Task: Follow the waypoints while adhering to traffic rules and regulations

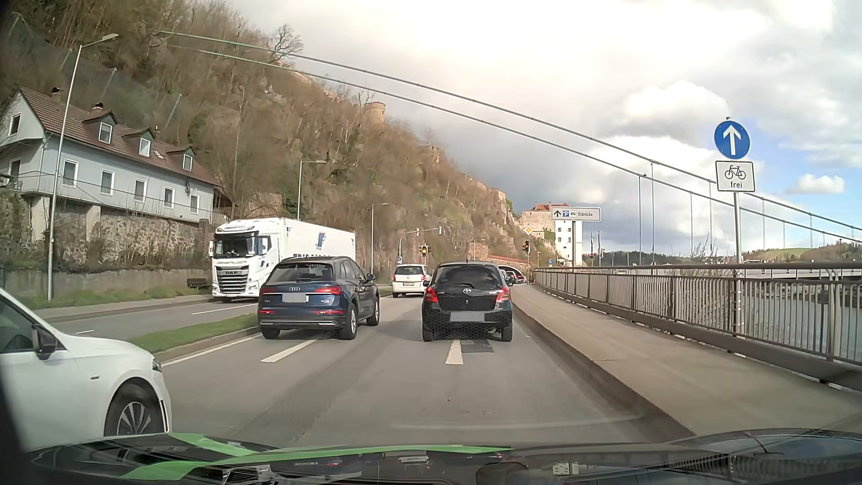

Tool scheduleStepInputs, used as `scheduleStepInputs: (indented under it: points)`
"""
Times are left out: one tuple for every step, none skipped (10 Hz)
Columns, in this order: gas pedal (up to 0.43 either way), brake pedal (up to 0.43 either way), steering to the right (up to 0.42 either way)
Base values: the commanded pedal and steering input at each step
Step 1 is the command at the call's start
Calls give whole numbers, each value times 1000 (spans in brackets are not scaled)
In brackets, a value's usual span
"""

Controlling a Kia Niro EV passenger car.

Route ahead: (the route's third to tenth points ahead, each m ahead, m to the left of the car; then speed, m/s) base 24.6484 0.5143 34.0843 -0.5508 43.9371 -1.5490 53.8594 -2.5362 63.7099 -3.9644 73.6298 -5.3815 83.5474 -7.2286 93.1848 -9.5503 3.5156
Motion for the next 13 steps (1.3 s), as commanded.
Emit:
scheduleStepInputs:
  points:
    - [118, 0, -4]
    - [118, 0, -4]
    - [118, 0, -4]
    - [118, 0, -4]
    - [118, 0, -3]
    - [118, 0, -3]
    - [118, 0, -2]
    - [118, 0, -2]
    - [118, 0, -2]
    - [118, 0, -2]
    - [118, 0, -2]
    - [118, 0, -2]
    - [118, 0, -2]
